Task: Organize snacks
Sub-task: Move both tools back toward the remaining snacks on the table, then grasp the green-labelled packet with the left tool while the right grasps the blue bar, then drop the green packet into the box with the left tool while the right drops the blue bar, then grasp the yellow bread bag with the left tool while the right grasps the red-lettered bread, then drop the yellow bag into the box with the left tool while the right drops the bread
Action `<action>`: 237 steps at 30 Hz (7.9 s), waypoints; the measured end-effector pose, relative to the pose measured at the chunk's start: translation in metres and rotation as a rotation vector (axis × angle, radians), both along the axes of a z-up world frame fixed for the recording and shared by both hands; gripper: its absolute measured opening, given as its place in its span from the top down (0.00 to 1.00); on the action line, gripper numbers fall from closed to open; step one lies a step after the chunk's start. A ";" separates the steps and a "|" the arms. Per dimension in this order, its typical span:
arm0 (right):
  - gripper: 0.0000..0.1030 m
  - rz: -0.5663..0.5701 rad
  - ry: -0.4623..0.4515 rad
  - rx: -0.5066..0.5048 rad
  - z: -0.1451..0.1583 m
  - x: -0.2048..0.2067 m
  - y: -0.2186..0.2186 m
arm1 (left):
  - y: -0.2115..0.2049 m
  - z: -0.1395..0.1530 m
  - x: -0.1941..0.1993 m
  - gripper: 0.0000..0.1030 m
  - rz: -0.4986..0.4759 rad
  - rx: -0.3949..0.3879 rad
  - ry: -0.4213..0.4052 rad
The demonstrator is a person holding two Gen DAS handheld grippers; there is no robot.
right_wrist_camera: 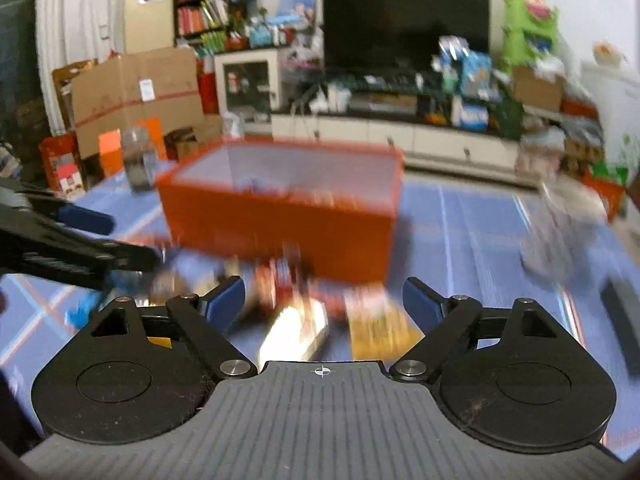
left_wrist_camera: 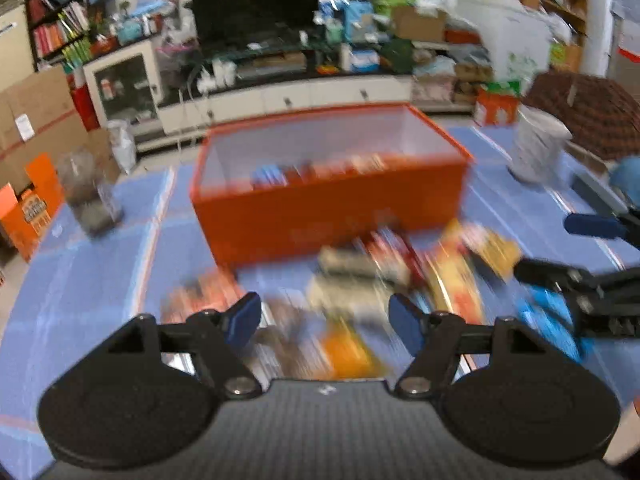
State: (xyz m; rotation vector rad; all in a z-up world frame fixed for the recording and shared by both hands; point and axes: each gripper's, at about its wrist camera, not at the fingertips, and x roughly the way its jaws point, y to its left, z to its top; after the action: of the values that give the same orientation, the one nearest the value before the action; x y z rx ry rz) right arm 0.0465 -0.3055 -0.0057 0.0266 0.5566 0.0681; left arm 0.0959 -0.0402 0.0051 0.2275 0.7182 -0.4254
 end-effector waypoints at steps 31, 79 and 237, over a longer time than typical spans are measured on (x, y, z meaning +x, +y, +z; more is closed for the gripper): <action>0.17 -0.075 0.225 0.059 -0.081 -0.019 -0.045 | -0.035 -0.071 -0.049 0.23 0.107 0.072 0.140; 0.69 -0.011 0.189 0.038 -0.075 -0.031 -0.037 | -0.005 -0.070 -0.054 0.54 0.041 0.014 0.195; 0.26 0.034 -0.170 0.095 0.055 0.136 -0.014 | -0.007 0.042 0.131 0.13 0.131 -0.154 -0.111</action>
State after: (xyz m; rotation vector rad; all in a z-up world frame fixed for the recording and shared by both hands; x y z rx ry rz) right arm 0.1824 -0.3194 0.0493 0.1030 0.3832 0.1285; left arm 0.2269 -0.0472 0.0470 0.0577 0.5848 -0.3390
